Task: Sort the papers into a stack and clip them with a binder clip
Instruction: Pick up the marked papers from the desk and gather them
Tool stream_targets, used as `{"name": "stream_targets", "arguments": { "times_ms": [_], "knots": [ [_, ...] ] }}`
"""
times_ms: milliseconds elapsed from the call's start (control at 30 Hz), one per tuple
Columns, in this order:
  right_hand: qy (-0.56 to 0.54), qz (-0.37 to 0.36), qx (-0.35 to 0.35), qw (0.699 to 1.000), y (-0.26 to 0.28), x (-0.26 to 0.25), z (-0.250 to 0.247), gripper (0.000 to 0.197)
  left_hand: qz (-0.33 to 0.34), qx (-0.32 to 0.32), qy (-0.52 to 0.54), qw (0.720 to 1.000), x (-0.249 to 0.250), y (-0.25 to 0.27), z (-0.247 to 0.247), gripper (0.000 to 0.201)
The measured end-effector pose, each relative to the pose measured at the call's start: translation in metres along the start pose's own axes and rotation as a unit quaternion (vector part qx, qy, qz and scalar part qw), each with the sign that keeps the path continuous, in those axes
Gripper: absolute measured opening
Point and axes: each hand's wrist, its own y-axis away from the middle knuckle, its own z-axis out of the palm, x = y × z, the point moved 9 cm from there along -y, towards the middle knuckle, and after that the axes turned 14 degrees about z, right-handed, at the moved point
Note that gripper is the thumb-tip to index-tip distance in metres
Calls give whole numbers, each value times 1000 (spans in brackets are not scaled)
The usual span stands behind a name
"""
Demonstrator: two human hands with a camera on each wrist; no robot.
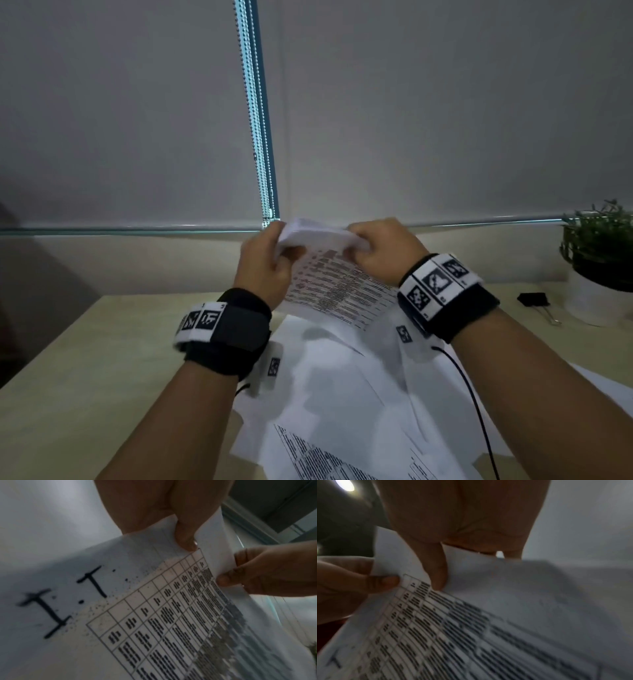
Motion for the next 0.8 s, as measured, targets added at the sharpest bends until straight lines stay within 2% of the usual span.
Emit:
{"name": "stream_targets", "arguments": {
  "times_ms": [33,67,100,133,167,200,233,300,333,433,567,700,800],
  "knots": [
    [-49,17,16,999,-5,8,-8,5,0,31,-55,998,-2,-5,-10,36],
    [-82,33,46,995,-7,16,-17,8,-49,73,-99,991,-16,-4,-23,62],
    [-111,44,72,990,-8,24,-26,12,-130,118,-99,979,-37,3,-35,87],
    [-158,57,91,982,-9,34,-32,10,-215,146,-55,964,-55,12,-40,104],
    [-215,67,106,969,-8,42,-37,4,-273,153,29,949,-70,20,-34,108],
    [-273,77,115,952,-7,48,-40,3,-288,141,131,938,-75,21,-20,98],
    [-337,84,114,931,-6,52,-38,6,-274,110,218,930,-74,18,-1,79],
    [-445,99,93,885,-2,56,-26,16,-226,54,277,932,-59,11,22,40],
    [-483,109,83,865,1,60,-17,21,-215,57,284,933,-55,11,26,32],
    [-534,157,57,829,15,80,23,36,-236,84,295,922,-61,31,33,33],
    [-514,199,38,833,34,92,68,38,-259,82,267,925,-68,67,42,22],
    [-520,195,56,830,23,90,58,35,-243,117,235,934,-64,50,30,21],
    [-516,189,78,832,20,90,50,43,-234,103,241,936,-60,45,28,33]
  ]
}}
